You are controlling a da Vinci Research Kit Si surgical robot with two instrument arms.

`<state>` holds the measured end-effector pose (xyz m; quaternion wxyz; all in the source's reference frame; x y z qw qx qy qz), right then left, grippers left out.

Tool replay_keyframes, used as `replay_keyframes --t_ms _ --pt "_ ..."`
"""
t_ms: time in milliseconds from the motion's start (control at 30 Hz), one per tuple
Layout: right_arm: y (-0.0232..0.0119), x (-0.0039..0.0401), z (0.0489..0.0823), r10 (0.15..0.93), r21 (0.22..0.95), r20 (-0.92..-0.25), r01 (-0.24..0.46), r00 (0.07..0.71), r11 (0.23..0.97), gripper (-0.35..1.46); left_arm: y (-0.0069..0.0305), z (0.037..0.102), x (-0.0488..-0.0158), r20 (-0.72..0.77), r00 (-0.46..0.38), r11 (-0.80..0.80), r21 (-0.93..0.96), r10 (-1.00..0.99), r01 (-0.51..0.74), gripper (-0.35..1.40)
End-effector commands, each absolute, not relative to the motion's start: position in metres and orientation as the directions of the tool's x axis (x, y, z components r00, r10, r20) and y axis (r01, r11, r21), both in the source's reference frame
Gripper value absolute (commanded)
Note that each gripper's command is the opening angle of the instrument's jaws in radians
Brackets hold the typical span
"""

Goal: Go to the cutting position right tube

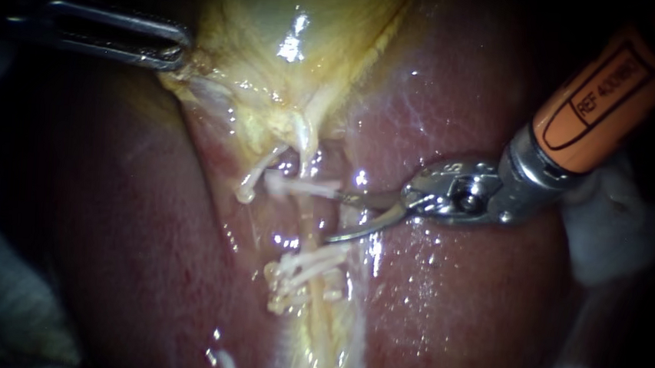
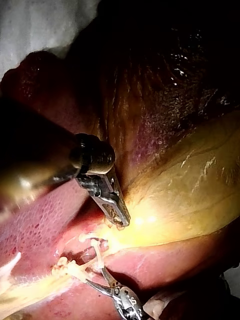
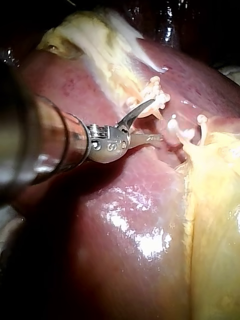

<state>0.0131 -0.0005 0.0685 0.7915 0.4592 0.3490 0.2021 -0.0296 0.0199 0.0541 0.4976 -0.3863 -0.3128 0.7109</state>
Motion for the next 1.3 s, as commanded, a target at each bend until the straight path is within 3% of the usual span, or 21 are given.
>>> replay_keyframes --t_ms 33,967,1300 --pt "-0.0007 0.0133 0.0687 0.633 0.870 -0.368 0.011 0.681 0.493 1.39 0.0199 0.0541 -0.0296 -0.238 -0.206 -0.309 -0.829 0.949 -0.466 -0.35" --pt "-0.0014 0.0200 0.0703 0.676 0.880 -0.424 0.097 0.603 0.465 1.40 0.0199 0.0541 -0.0296 -0.238 -0.206 -0.309 -0.829 0.949 -0.466 -0.35" --pt "-0.0022 0.0207 0.0693 0.656 0.835 -0.533 0.205 0.534 0.511 1.37 0.0199 0.0541 -0.0296 -0.238 -0.206 -0.309 -0.829 0.949 -0.466 -0.35"
